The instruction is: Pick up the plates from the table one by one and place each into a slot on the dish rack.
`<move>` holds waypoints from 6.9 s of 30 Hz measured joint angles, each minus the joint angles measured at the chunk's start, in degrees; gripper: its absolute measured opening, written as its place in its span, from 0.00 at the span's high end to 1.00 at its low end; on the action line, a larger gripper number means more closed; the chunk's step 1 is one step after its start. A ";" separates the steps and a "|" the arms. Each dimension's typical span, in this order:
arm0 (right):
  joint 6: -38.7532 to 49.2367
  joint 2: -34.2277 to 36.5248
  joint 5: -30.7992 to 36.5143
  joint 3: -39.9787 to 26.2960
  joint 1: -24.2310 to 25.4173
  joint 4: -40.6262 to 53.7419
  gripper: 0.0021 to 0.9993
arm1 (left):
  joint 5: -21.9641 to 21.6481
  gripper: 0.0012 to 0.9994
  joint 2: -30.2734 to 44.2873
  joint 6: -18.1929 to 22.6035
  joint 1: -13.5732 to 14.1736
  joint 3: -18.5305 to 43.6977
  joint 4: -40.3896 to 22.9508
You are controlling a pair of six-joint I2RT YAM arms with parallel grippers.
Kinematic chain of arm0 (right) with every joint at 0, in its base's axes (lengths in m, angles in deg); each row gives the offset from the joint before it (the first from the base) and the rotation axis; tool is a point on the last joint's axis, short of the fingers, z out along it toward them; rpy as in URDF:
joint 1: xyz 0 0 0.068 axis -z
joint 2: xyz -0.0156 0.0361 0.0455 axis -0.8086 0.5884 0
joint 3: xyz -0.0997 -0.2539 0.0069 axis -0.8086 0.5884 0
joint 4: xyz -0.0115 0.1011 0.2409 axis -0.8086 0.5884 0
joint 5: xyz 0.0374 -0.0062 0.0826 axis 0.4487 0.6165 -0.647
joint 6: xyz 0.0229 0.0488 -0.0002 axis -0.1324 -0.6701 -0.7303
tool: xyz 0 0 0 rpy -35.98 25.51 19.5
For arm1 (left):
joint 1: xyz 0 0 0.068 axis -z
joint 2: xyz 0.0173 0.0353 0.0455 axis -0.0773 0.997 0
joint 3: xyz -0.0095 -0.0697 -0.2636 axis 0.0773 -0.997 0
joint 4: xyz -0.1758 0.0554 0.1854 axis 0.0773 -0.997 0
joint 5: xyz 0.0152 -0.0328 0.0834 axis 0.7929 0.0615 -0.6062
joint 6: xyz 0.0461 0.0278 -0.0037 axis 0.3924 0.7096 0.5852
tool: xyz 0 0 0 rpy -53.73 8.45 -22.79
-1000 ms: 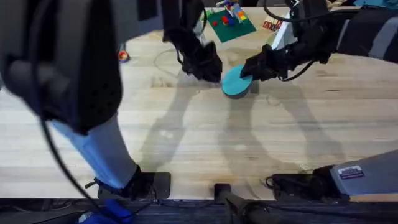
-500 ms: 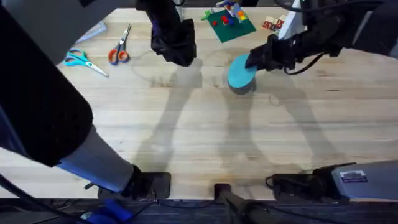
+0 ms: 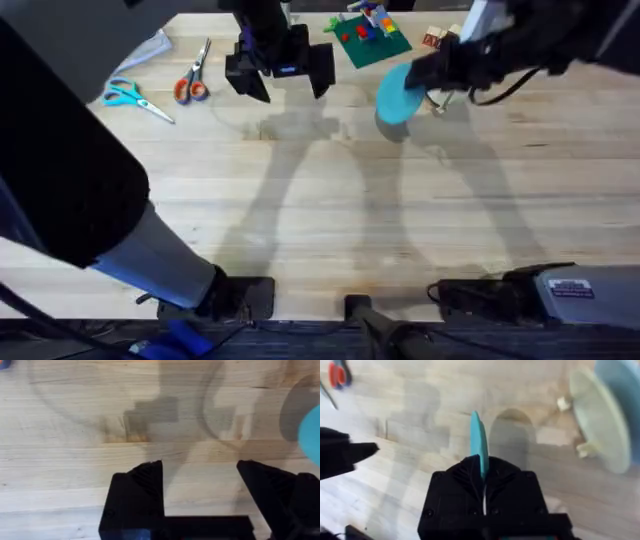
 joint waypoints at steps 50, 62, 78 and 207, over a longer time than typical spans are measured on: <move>52.37 -9.28 -4.01 -16.41 26.25 5.70 0.97 | -1.09 0.09 0.00 0.02 0.00 0.00 -12.65; 61.07 -2.19 -4.36 -16.56 26.25 5.52 0.97 | -1.09 0.09 0.00 0.02 0.00 0.00 -12.65; 58.83 4.54 -4.36 -16.56 25.72 1.97 0.97 | -1.09 0.09 0.00 0.04 0.00 0.00 -12.64; 45.94 -30.09 -4.10 -16.63 25.27 32.12 0.00 | -1.09 0.09 0.00 0.07 0.00 0.00 -12.67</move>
